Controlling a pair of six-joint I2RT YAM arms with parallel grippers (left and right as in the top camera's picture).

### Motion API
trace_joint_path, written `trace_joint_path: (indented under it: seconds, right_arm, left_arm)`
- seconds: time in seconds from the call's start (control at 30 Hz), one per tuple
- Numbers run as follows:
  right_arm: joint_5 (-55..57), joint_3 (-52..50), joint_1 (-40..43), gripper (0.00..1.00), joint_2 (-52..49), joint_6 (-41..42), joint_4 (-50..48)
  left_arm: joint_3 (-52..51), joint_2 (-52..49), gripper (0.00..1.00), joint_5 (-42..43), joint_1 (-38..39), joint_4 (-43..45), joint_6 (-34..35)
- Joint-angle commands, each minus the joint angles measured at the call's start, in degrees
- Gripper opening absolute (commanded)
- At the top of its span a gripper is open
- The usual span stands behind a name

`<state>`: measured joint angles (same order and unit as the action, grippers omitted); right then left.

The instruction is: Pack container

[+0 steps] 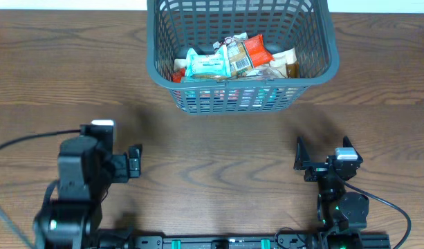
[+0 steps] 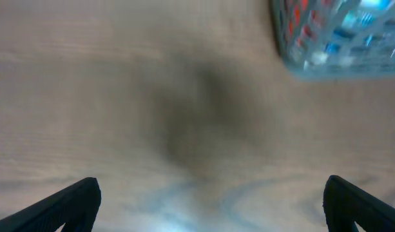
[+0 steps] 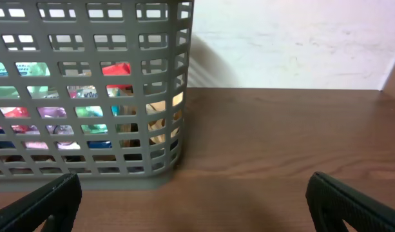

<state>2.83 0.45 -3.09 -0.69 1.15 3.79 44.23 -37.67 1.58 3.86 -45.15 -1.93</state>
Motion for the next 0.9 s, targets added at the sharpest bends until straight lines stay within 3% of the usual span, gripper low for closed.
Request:
trace_joint_path:
  seconds: [0.0, 0.3, 0.57, 0.67, 0.87]
  right_arm:
    - [0.79, -0.13, 0.28, 0.99, 0.37, 1.16, 0.22]
    - [0.79, -0.13, 0.28, 0.99, 0.37, 1.16, 0.20]
    - [0.79, -0.13, 0.28, 0.99, 0.37, 1.16, 0.22]
    - [0.79, -0.13, 0.28, 0.99, 0.37, 1.16, 0.20]
    - [0.79, -0.13, 0.28, 0.99, 0.37, 1.16, 0.20]
  left_arm:
    - [-3.96, 5.68, 0.99, -2.25, 0.09, 4.17, -1.40]
    - [-24.09, 21.49, 0.99, -2.29, 0.09, 31.10, -0.37]
    - [-38.14, 28.76, 0.99, -2.80, 0.09, 56.24, -0.61]
    - [-41.03, 30.45, 0.99, -3.96, 0.09, 61.07, -0.61]
    - [-43.12, 33.59, 0.99, -5.31, 0.09, 61.33, -0.81]
